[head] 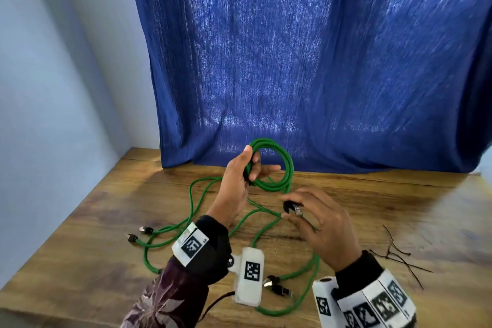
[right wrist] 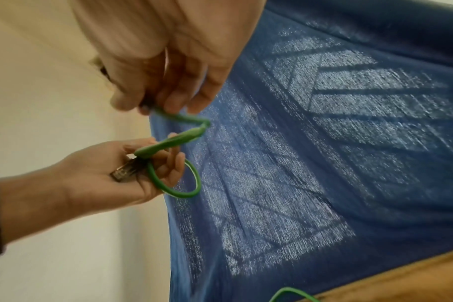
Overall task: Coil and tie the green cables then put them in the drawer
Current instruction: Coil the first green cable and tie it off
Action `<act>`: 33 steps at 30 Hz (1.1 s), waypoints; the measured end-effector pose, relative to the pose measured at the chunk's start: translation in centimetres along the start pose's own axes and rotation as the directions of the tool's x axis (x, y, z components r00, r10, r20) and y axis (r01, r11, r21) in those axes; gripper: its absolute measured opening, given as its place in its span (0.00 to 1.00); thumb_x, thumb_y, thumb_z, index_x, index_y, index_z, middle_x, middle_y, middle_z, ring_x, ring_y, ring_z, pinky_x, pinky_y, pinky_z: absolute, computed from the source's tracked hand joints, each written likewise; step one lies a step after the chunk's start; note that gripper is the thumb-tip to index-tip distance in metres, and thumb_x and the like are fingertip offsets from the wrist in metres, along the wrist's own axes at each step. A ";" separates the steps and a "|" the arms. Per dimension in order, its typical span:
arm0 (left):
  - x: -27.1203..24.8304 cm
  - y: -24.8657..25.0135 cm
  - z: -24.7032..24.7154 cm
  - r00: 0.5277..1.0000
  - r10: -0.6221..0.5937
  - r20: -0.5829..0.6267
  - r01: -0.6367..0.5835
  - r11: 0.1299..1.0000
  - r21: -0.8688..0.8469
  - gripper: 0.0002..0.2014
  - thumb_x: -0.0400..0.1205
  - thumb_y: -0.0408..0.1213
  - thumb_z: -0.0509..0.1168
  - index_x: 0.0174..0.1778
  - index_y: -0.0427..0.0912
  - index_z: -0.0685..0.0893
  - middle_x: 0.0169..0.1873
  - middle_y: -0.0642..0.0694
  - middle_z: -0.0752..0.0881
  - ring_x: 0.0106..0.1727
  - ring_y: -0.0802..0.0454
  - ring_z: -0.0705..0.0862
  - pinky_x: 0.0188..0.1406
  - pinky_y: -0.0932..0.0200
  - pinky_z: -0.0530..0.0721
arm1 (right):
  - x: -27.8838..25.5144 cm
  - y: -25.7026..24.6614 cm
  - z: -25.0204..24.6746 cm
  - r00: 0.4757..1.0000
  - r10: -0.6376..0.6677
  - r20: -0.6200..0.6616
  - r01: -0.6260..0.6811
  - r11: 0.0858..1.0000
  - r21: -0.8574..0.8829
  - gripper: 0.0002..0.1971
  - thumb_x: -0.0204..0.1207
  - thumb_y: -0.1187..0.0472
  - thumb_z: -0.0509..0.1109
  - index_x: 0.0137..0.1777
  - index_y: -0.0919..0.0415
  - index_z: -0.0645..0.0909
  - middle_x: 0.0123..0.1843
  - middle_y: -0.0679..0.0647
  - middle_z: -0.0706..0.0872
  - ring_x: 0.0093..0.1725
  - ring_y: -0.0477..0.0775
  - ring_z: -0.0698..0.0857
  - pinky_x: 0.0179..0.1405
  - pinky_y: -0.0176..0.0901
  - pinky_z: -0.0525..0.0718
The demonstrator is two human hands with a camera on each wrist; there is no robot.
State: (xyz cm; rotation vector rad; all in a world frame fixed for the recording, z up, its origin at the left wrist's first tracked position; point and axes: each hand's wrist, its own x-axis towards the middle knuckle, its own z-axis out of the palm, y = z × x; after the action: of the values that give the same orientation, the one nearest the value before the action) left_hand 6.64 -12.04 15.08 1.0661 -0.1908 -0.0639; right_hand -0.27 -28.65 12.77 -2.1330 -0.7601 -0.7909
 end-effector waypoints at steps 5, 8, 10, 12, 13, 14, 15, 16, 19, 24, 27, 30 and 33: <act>-0.7 0.3 0.6 0.996 -0.079 0.040 0.081 0.996 -0.038 0.19 0.86 0.46 0.47 0.32 0.43 0.70 0.11 0.55 0.63 0.19 0.56 0.75 0.32 0.60 0.75 | 0.5 0.1 0.2 0.978 0.116 -0.174 -0.115 0.993 0.014 0.17 0.79 0.47 0.61 0.46 0.61 0.80 0.65 0.49 0.75 0.62 0.51 0.76 0.64 0.38 0.71; -1.4 0.8 1.3 0.979 -0.161 0.126 0.180 0.970 -0.161 0.19 0.86 0.47 0.46 0.32 0.43 0.68 0.08 0.55 0.62 0.14 0.59 0.67 0.22 0.64 0.74 | 1.2 -0.3 0.5 0.954 0.189 -0.231 -0.180 0.982 0.058 0.13 0.80 0.52 0.58 0.42 0.62 0.74 0.72 0.58 0.73 0.68 0.41 0.72 0.66 0.30 0.66; -1.6 1.0 1.6 0.977 -0.138 0.160 0.171 0.960 -0.222 0.19 0.86 0.47 0.46 0.32 0.42 0.68 0.07 0.55 0.62 0.13 0.59 0.66 0.20 0.65 0.74 | 1.4 -0.4 0.9 0.928 0.263 -0.264 -0.250 0.965 0.081 0.15 0.78 0.51 0.60 0.44 0.66 0.75 0.71 0.57 0.74 0.67 0.42 0.74 0.64 0.25 0.67; -1.6 1.1 1.6 0.980 -0.088 0.178 0.128 0.965 -0.227 0.18 0.85 0.47 0.47 0.32 0.42 0.68 0.07 0.56 0.62 0.12 0.59 0.66 0.19 0.64 0.73 | 1.6 -0.4 1.3 0.876 0.418 -0.240 -0.356 0.897 0.263 0.24 0.71 0.44 0.66 0.51 0.68 0.77 0.65 0.51 0.78 0.62 0.46 0.81 0.59 0.25 0.74; -1.7 1.0 1.6 0.980 -0.063 0.189 0.103 0.973 -0.206 0.18 0.85 0.46 0.48 0.32 0.42 0.68 0.08 0.56 0.62 0.13 0.59 0.66 0.20 0.64 0.74 | 1.7 -0.4 1.4 0.839 0.509 -0.192 -0.413 0.826 0.384 0.30 0.66 0.41 0.69 0.57 0.66 0.77 0.60 0.50 0.81 0.58 0.47 0.84 0.56 0.28 0.79; -1.8 0.9 1.7 0.979 -0.041 0.201 0.079 0.979 -0.186 0.18 0.86 0.46 0.49 0.32 0.42 0.68 0.08 0.56 0.62 0.13 0.59 0.66 0.20 0.64 0.74 | 1.9 -0.3 1.5 0.809 0.572 -0.135 -0.449 0.750 0.486 0.35 0.62 0.41 0.73 0.62 0.65 0.76 0.54 0.51 0.83 0.54 0.48 0.86 0.55 0.35 0.83; -1.9 0.7 1.7 0.977 -0.024 0.213 0.063 0.982 -0.179 0.17 0.85 0.46 0.49 0.32 0.41 0.68 0.08 0.57 0.63 0.13 0.59 0.67 0.21 0.64 0.74 | 2.1 -0.2 1.6 0.802 0.594 -0.069 -0.455 0.680 0.575 0.36 0.61 0.43 0.75 0.64 0.65 0.76 0.48 0.55 0.84 0.50 0.51 0.88 0.56 0.46 0.85; -2.0 0.7 1.6 0.974 -0.016 0.226 0.060 0.980 -0.190 0.16 0.83 0.46 0.50 0.32 0.41 0.68 0.08 0.57 0.63 0.13 0.59 0.67 0.21 0.64 0.75 | 2.2 -0.3 1.8 0.815 0.579 0.001 -0.437 0.615 0.656 0.34 0.62 0.46 0.77 0.63 0.67 0.77 0.45 0.59 0.85 0.48 0.55 0.88 0.57 0.58 0.85; -2.4 0.9 1.5 0.961 -0.007 0.278 0.076 0.968 -0.239 0.16 0.82 0.46 0.49 0.32 0.42 0.67 0.07 0.57 0.64 0.13 0.60 0.67 0.22 0.65 0.75 | 2.3 -0.5 1.7 0.845 0.514 0.150 -0.385 0.389 0.837 0.23 0.61 0.48 0.82 0.48 0.64 0.82 0.43 0.64 0.85 0.49 0.66 0.84 0.57 0.66 0.81; -2.8 1.2 1.5 0.945 -0.003 0.328 0.082 0.970 -0.228 0.15 0.82 0.45 0.47 0.32 0.43 0.66 0.07 0.58 0.65 0.12 0.61 0.66 0.22 0.65 0.75 | 2.0 0.1 1.8 0.800 0.510 0.317 -0.421 0.102 0.901 0.42 0.54 0.51 0.86 0.58 0.78 0.70 0.59 0.74 0.78 0.54 0.65 0.81 0.57 0.58 0.83; -2.9 0.7 1.7 0.952 0.015 0.305 0.035 0.987 -0.158 0.13 0.82 0.43 0.48 0.34 0.42 0.66 0.12 0.57 0.66 0.17 0.59 0.71 0.30 0.64 0.78 | 2.2 0.1 1.6 0.770 0.608 0.193 -0.315 0.100 0.944 0.29 0.50 0.52 0.87 0.38 0.61 0.70 0.52 0.64 0.85 0.40 0.60 0.86 0.46 0.49 0.87; -3.2 -0.3 1.6 0.968 -0.012 0.252 0.042 0.993 -0.114 0.11 0.81 0.41 0.50 0.38 0.39 0.71 0.19 0.54 0.70 0.28 0.52 0.82 0.42 0.59 0.80 | 2.7 0.2 1.4 0.753 0.656 -0.045 -0.308 0.413 0.857 0.21 0.65 0.62 0.79 0.30 0.55 0.65 0.34 0.60 0.82 0.34 0.60 0.83 0.42 0.52 0.82; -3.2 -0.5 1.3 0.973 -0.089 0.212 0.117 0.986 -0.121 0.12 0.84 0.34 0.50 0.51 0.34 0.78 0.24 0.50 0.78 0.33 0.48 0.87 0.44 0.55 0.85 | 2.8 0.7 1.1 0.726 0.646 -0.237 -0.447 0.704 0.551 0.22 0.74 0.74 0.69 0.28 0.55 0.63 0.28 0.53 0.81 0.29 0.48 0.83 0.40 0.51 0.80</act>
State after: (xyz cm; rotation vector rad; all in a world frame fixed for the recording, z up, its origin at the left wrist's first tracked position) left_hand 3.29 -12.97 14.91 0.9356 -0.3140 -0.2783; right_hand 2.38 -27.44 13.87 -1.5373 -0.0201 -0.6102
